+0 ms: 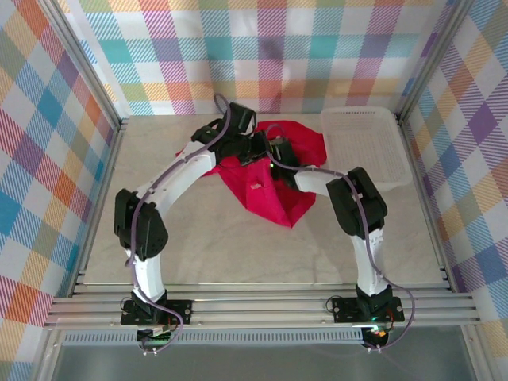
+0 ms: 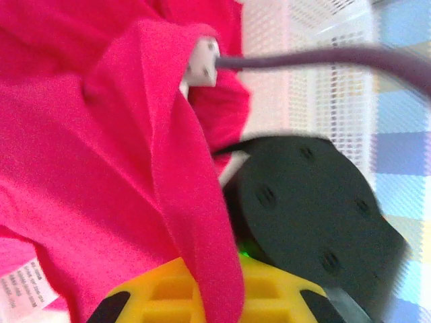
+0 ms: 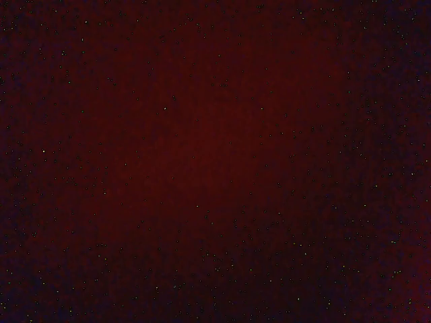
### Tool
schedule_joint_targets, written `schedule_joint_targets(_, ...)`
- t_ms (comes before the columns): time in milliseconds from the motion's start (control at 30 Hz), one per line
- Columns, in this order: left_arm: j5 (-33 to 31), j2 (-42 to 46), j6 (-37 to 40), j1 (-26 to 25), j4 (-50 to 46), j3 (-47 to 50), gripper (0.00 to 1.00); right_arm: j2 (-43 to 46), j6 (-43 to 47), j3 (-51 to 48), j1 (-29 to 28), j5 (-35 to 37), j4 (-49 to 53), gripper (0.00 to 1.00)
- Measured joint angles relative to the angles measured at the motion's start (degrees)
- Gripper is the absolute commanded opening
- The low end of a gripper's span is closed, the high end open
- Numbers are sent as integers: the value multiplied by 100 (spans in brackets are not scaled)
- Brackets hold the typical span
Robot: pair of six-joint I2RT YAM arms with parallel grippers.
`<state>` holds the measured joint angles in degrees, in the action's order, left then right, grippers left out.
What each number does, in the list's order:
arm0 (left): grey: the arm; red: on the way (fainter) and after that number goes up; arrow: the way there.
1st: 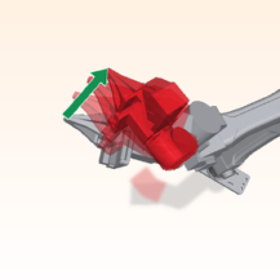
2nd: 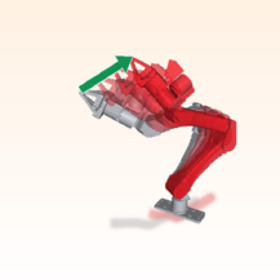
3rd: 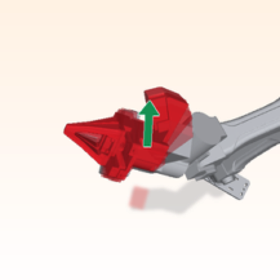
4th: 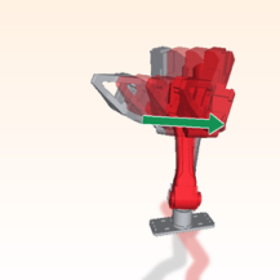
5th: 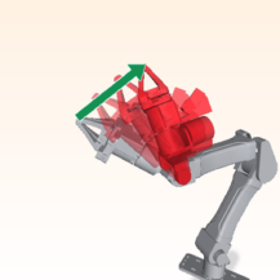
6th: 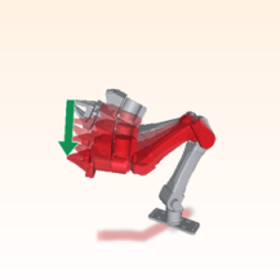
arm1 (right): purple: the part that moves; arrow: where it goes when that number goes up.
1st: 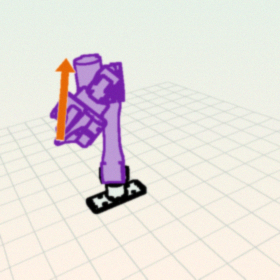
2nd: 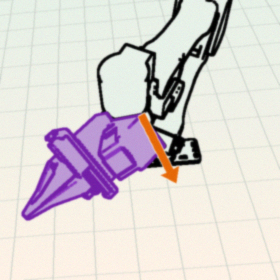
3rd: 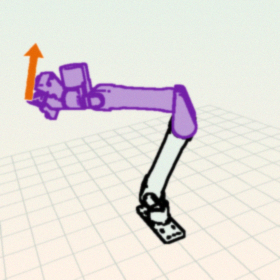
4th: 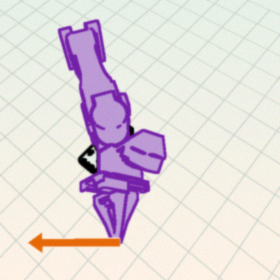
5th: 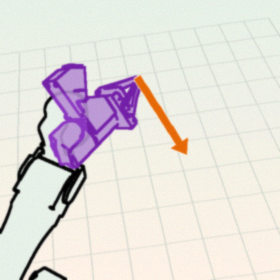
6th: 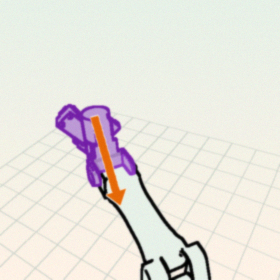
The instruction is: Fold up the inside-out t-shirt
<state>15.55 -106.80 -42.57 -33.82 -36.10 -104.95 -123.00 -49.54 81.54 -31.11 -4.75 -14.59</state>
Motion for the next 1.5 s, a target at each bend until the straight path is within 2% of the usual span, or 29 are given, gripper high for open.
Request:
schedule_joint_targets(33, -24, 107, -35, -26, -2, -44, 0, -120, -13, 291, -2, 101, -7, 35)
schedule_joint_targets(100, -114, 354, -109, -83, -46, -210, 0, -417, -81, 957, 4, 313, 13, 44)
schedule_joint_targets(167, -133, 608, -173, -103, -70, -337, 0, -717, -127, 1596, 31, 472, 149, 49)
schedule_joint_targets(300, -153, 1093, -278, -136, -92, -494, 0, -1384, -284, 2789, 24, 686, 833, 65)
schedule_joint_targets(400, -166, 1294, -306, -140, -136, -680, 0, -1792, -562, 3274, -13, 787, 1366, 77)
schedule_joint_targets(567, -166, 1355, -304, -140, -216, -881, 0, -2365, -955, 4065, -195, 885, 2135, 81)
schedule_joint_targets(633, -166, 1355, -299, -140, -315, -881, 0, -2546, -1088, 4459, -271, 876, 2378, 78)
schedule_joint_targets(667, -168, 1355, -289, -140, -343, -881, 0, -2656, -1161, 4634, -297, 863, 2503, 73)
schedule_joint_targets(733, -170, 1364, -282, -127, -411, -870, 0, -2844, -1259, 4863, -323, 824, 2627, 50)
schedule_joint_targets(800, -166, 1453, -282, -68, -428, -721, 0, -2870, -1318, 4900, -341, 682, 2756, 20)
schedule_joint_targets(867, -155, 1611, -280, 48, -431, -476, 0, -2865, -1325, 4752, -330, 509, 2780, 1)
schedule_joint_targets(933, -122, 1753, -278, 216, -420, -236, 0, -2728, -1235, 4354, -275, 297, 2632, 0)
schedule_joint_targets(1033, -9, 1867, -258, 658, -345, 83, 0, -2057, -922, 3324, -129, -127, 2575, 0)
schedule_joint_targets(1233, 48, 1685, -59, 1519, 87, 767, 0, 66, -173, 1250, 245, -1108, 2474, 0)
schedule_joint_targets(1400, 0, 1040, 122, 1823, 549, 1493, 0, 1794, 302, 809, 446, -1908, 2474, 0)
schedule_joint_targets(1500, -24, 621, 240, 1860, 686, 1856, 0, 2465, 398, 817, 503, -2295, 2459, 0)
